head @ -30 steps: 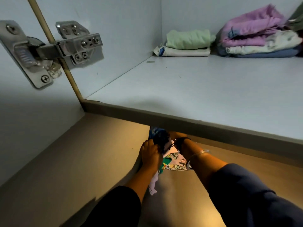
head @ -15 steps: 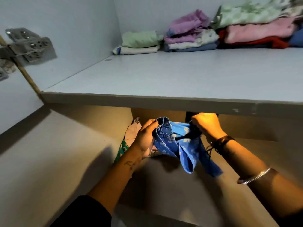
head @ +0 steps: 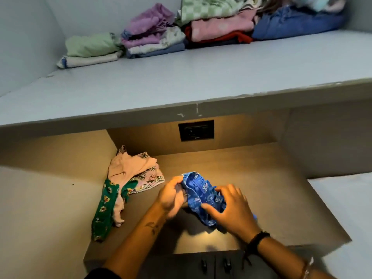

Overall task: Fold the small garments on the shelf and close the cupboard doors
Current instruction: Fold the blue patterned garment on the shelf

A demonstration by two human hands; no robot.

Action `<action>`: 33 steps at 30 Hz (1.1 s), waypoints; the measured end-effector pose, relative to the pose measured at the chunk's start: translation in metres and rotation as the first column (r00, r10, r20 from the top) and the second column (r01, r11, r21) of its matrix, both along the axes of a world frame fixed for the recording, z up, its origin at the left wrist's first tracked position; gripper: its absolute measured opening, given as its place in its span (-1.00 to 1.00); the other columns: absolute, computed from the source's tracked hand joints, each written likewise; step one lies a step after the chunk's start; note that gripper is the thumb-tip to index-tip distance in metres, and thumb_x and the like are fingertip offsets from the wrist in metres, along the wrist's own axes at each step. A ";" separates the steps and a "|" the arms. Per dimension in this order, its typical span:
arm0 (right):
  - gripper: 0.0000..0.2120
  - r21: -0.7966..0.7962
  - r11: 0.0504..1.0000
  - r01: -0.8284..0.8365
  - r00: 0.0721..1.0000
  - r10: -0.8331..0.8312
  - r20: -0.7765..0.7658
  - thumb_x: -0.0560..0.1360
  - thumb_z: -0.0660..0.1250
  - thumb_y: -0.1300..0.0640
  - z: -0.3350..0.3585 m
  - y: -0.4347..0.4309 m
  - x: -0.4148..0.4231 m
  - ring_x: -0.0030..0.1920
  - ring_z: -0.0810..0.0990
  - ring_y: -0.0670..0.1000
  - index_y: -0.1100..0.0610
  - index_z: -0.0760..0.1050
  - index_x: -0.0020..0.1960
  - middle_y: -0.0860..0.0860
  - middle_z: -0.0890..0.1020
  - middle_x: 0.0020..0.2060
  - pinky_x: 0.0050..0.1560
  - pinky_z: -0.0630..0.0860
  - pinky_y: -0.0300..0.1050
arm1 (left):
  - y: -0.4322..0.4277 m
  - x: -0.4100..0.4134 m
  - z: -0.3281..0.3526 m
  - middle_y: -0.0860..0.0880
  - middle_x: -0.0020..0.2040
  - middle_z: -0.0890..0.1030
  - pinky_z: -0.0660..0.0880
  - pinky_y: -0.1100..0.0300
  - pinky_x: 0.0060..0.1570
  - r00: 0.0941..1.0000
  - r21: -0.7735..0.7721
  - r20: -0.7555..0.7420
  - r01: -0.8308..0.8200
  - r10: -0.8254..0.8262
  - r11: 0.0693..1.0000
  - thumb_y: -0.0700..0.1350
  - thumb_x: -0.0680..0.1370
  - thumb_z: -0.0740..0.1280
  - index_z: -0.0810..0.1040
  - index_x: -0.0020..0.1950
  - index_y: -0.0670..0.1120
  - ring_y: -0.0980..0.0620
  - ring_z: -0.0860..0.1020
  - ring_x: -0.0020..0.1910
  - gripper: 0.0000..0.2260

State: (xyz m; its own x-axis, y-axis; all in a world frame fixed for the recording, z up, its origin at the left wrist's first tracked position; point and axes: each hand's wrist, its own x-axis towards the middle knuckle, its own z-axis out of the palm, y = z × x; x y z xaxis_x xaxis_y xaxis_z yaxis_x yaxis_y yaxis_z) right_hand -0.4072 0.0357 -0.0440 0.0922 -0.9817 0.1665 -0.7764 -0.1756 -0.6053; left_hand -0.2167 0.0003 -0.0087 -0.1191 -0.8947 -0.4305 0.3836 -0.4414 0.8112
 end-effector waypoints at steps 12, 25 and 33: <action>-0.51 0.046 0.997 -0.056 0.998 0.057 -0.028 0.48 0.33 -0.09 -0.037 -0.004 -0.009 0.22 0.44 -0.04 -0.03 0.37 0.37 -0.07 0.48 0.19 0.23 0.40 -0.10 | -0.010 0.010 0.007 -0.18 -0.22 0.60 0.50 0.08 -0.14 0.947 -0.027 0.146 -0.284 0.285 0.958 -0.09 0.58 0.05 0.49 -0.17 -0.15 -0.09 0.57 -0.25 -0.72; -0.88 0.042 0.998 0.046 0.983 -0.038 -0.182 0.38 0.27 0.00 -0.052 0.000 0.034 0.08 0.41 0.05 0.01 0.54 -0.21 -0.08 0.39 -0.09 0.00 0.21 -0.06 | -0.014 0.019 0.001 -0.04 0.22 0.40 0.63 0.16 -0.06 0.789 -0.231 0.614 0.168 0.010 0.958 -0.27 0.41 0.51 0.35 0.32 -0.05 0.01 0.56 0.11 -0.44; -0.81 -0.300 0.940 0.164 0.961 -0.084 0.263 0.26 0.28 0.00 0.008 0.006 0.034 -0.04 0.49 0.01 0.10 0.38 -0.40 -0.06 0.55 -0.13 -0.05 0.32 -0.01 | -0.045 0.051 -0.002 -0.06 -0.19 0.57 0.48 0.22 -0.20 0.581 -0.418 0.749 0.043 0.317 0.908 -0.26 0.59 0.27 0.57 -0.07 -0.12 0.00 0.52 -0.19 -0.89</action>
State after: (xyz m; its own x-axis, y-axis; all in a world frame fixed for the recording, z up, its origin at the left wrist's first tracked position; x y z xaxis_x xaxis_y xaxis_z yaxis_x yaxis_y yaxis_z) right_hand -0.3735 0.0413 -0.0362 -0.1091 -0.8752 0.4714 -0.6409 -0.3005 -0.7063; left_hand -0.1657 -0.0447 -0.0108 0.2418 -0.9683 0.0633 -0.4552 -0.0555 0.8887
